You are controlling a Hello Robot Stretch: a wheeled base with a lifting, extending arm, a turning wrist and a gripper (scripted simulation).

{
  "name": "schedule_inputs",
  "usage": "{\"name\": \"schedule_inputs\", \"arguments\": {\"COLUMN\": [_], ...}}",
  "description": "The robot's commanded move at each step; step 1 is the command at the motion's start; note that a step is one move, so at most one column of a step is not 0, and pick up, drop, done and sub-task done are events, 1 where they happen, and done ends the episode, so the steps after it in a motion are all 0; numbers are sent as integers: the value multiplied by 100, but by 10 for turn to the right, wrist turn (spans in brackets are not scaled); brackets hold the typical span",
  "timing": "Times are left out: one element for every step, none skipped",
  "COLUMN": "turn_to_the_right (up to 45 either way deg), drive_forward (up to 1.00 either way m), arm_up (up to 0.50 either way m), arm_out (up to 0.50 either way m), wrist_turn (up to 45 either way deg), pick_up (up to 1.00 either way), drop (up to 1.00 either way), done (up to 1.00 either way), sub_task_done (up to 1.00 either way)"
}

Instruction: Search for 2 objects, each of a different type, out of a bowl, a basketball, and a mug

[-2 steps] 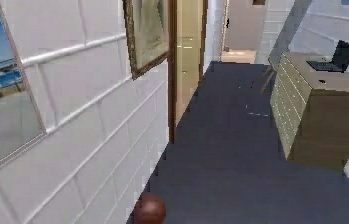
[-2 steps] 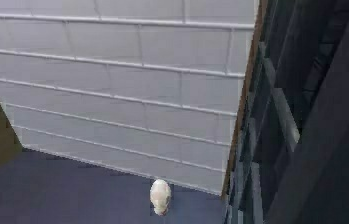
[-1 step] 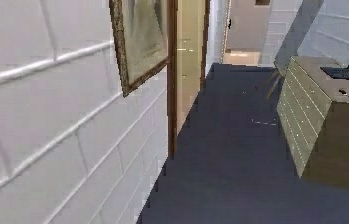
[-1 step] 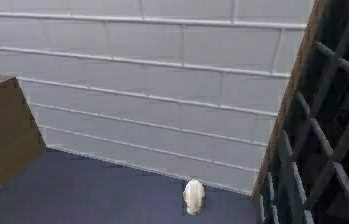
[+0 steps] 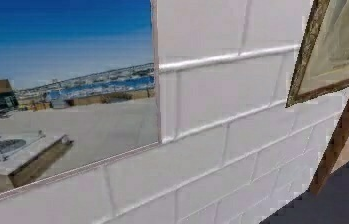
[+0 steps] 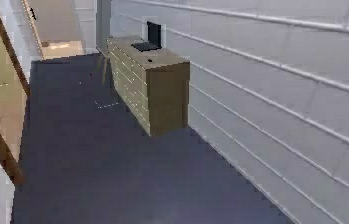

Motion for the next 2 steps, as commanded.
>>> {"name": "schedule_inputs", "arguments": {"turn_to_the_right": [-450, -60], "drive_forward": [0, 0], "arm_up": [0, 0], "arm_out": [0, 0], "wrist_turn": [0, 0], "pick_up": [0, 0], "drop": [0, 0], "done": [0, 0], "sub_task_done": [0, 0]}}
